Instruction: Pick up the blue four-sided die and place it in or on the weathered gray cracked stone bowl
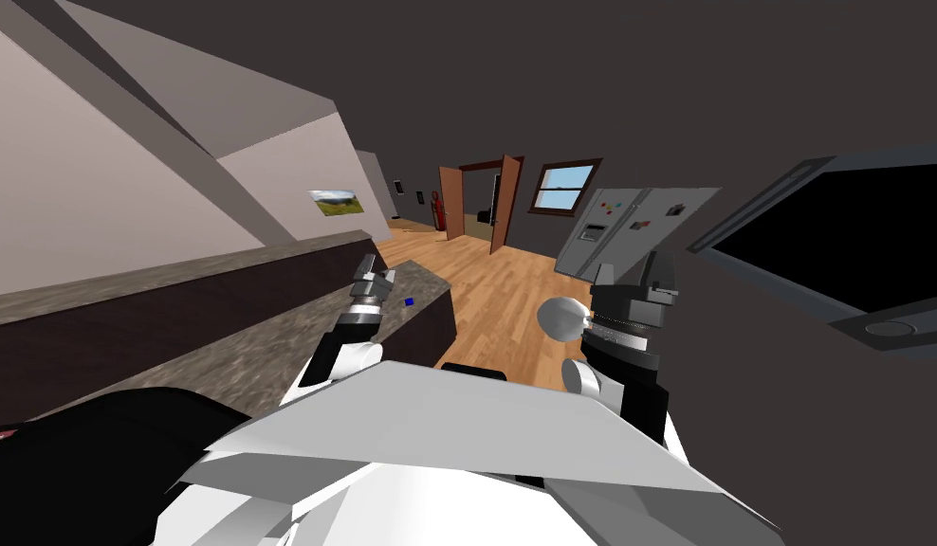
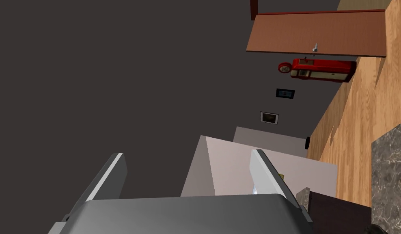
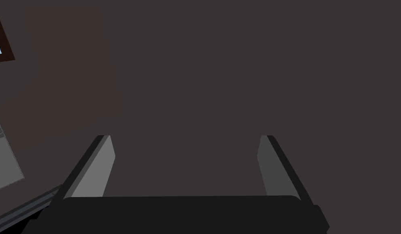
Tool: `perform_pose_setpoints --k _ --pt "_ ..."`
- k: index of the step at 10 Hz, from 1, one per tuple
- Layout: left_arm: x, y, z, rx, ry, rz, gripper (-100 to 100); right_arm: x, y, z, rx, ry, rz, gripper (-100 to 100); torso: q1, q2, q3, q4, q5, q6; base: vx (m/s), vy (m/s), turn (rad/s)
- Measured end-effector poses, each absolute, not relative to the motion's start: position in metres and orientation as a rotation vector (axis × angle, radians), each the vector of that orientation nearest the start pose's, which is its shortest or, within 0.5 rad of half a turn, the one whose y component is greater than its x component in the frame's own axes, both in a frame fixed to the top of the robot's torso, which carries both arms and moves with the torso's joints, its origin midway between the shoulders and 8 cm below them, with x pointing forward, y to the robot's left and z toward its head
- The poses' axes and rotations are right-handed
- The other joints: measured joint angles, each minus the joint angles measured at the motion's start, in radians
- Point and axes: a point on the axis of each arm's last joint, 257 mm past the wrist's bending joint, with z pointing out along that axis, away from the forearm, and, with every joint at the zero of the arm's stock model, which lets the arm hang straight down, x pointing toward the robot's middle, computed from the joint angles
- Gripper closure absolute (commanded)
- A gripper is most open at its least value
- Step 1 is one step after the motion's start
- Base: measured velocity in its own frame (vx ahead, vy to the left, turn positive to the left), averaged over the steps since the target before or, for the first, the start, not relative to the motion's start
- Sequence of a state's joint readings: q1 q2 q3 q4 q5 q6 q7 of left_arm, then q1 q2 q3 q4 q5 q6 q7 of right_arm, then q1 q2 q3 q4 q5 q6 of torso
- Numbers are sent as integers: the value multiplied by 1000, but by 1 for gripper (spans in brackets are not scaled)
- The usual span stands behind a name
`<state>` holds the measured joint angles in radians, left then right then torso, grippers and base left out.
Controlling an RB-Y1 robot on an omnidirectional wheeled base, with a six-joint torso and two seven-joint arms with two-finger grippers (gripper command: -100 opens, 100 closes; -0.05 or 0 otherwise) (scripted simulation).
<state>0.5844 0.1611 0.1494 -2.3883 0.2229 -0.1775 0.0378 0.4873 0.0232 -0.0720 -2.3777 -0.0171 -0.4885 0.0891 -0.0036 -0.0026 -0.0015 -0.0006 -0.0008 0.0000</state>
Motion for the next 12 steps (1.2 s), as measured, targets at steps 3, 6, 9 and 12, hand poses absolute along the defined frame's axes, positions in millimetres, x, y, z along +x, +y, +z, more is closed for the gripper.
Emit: perform_pose_setpoints --k 3,6,9,12 --pt "356 350 -21 -955 838 -1211 -100 319 -299 70 564 533 1181 0 1 0 0 0 0 0 45 -50 -22" --pt "357 362 -34 -1018 886 -1172 -100 319 -299 70 565 534 1181 0 1 -1 -1 0 0 0 53 -37 -16" --pt "357 371 -53 -1086 937 -1133 -100 319 -299 70 564 533 1181 0 1 -1 -1 0 0 0 59 -46 -17" --pt "354 381 -70 -1156 985 -1092 -100 319 -299 70 565 533 1181 0 0 -1 -1 0 0 0 56 -41 -11"
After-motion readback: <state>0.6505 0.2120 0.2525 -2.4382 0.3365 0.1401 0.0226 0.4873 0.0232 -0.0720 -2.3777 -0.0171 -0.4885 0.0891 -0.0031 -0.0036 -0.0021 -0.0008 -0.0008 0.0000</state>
